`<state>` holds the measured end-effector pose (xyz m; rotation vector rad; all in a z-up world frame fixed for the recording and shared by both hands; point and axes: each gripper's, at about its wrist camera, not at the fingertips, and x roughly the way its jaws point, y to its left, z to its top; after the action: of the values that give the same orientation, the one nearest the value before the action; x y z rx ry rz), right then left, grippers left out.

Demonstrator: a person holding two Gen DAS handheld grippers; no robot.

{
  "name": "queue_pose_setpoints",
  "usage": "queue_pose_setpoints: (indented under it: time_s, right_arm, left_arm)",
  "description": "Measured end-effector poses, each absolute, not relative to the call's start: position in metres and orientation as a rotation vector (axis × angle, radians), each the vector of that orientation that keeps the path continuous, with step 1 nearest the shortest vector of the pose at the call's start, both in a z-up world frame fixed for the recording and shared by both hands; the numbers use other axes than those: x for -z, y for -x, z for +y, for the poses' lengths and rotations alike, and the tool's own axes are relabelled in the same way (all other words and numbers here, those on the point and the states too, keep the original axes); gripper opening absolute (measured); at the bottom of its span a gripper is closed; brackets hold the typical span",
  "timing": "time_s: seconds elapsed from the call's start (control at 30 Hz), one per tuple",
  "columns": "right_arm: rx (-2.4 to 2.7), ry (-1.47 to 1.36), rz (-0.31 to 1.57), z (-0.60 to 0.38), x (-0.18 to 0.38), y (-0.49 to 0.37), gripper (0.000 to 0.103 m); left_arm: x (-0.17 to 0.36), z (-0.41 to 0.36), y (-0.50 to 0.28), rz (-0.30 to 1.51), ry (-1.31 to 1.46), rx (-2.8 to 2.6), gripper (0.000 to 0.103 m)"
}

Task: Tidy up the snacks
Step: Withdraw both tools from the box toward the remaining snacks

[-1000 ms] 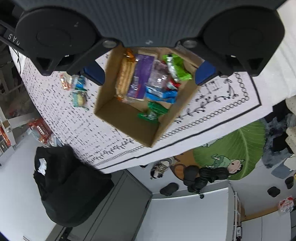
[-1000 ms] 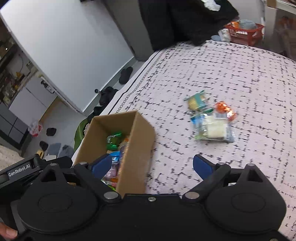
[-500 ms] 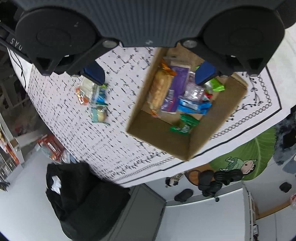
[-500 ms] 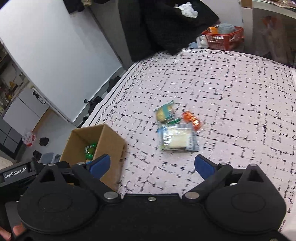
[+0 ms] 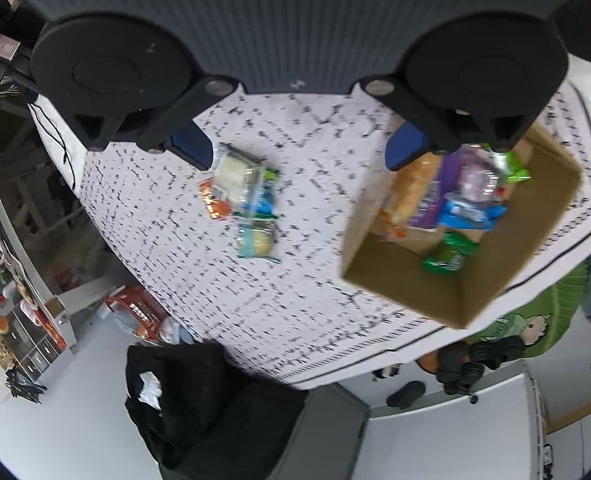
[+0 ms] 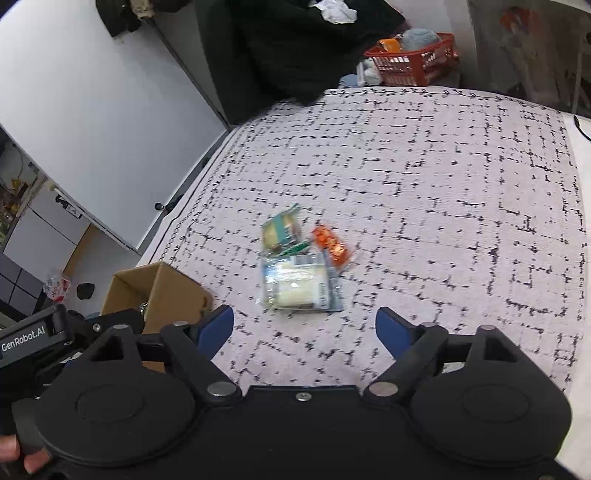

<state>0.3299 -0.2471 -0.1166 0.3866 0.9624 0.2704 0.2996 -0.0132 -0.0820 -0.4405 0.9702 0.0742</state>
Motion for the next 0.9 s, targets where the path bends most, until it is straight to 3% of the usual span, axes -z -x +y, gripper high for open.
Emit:
queue_pose_setpoints:
  time_s: [0.2,0.5,0.9]
  right_arm:
    - [-0.261,-0.391,0.987,-0.267,0.126,-0.346,0.074]
    - [-0.239,-0.399,1.029,-0.284,0.143,-0.373,0.069]
    - [-0.203,-0.373,1.066,-0.289,0.155,-0.400,0.069]
  left_arm:
    - [0.096,-0.041,-0.323,0.992,0.433,-0.040,0.086]
    - [0.122,-0.062,-0.355,1.039,0.423,-0.017,0.070]
    - [0.153,-0.078,-0.397,1.084,0.348,0.035,0.067]
